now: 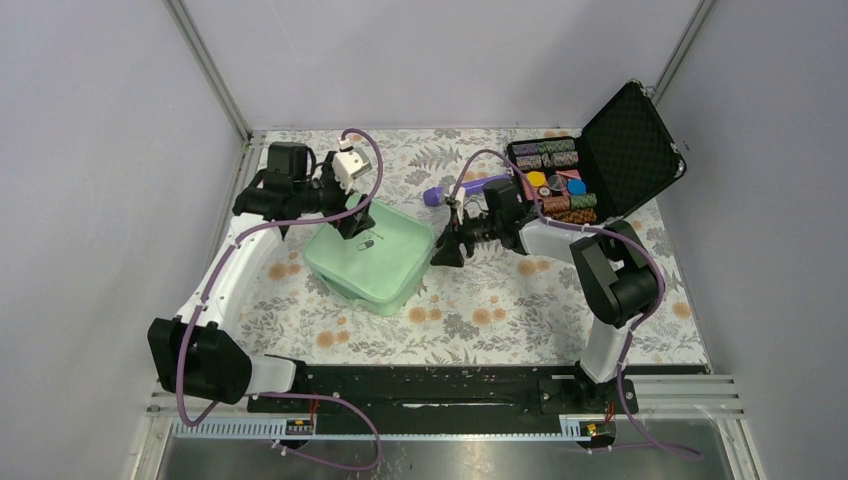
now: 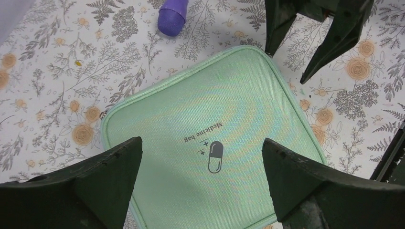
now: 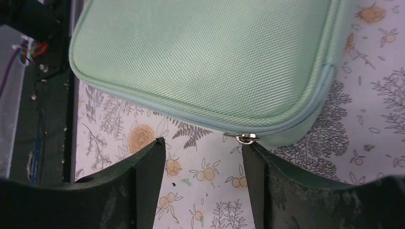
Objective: Organize the medicine kit
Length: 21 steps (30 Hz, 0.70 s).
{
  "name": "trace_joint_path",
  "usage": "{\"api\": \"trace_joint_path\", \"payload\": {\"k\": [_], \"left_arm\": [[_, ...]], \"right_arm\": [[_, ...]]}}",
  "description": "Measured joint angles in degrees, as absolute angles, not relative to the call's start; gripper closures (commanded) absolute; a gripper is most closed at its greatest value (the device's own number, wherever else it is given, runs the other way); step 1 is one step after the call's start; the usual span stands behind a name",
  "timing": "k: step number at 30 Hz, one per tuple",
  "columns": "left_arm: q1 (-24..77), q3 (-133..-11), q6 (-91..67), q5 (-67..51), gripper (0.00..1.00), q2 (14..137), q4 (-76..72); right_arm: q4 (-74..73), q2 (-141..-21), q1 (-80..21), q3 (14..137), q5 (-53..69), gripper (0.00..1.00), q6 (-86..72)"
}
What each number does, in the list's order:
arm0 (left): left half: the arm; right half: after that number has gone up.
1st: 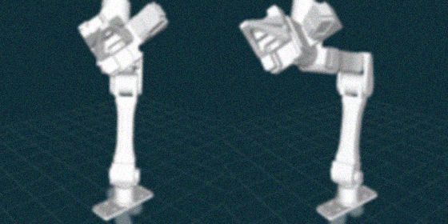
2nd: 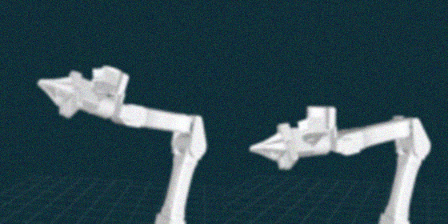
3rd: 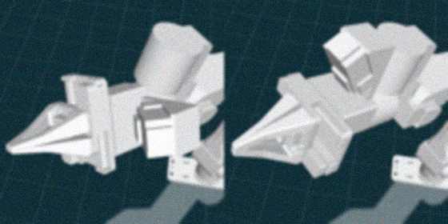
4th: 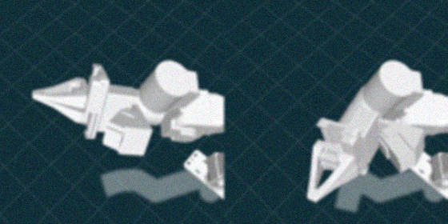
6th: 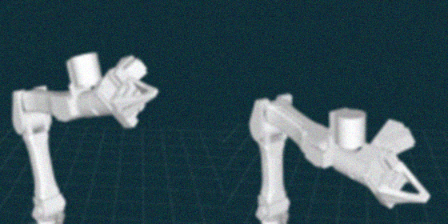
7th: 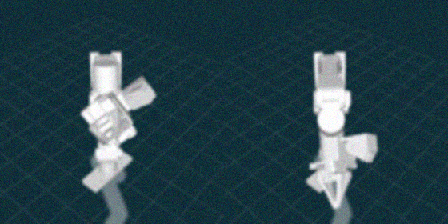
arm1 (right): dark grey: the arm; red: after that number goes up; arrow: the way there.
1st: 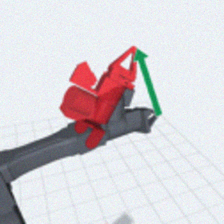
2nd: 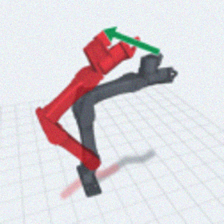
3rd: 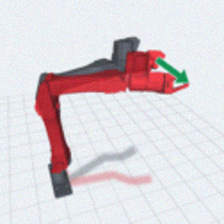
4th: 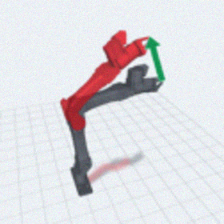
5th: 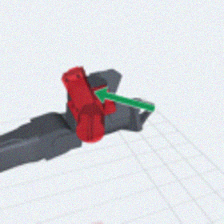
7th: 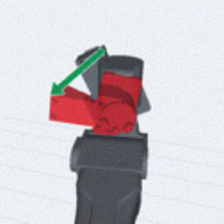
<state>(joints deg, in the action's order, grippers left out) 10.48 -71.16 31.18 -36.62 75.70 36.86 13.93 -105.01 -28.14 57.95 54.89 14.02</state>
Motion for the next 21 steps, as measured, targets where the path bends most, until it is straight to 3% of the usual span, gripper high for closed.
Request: {"api": "trace_joint_path", "payload": {"k": [12,21], "left_arm": [[10.70,-71.05,30.74,-36.88,0.06,76.97,36.56],[11.31,-69.58,30.26,-36.84,0.06,75.88,35.24]], "right_arm": [[17.28,-105.01,-32.82,54.98,40.07,0.41,11.70],[17.72,-104.92,-32.91,54.98,36.03,0.42,10.44]]}}
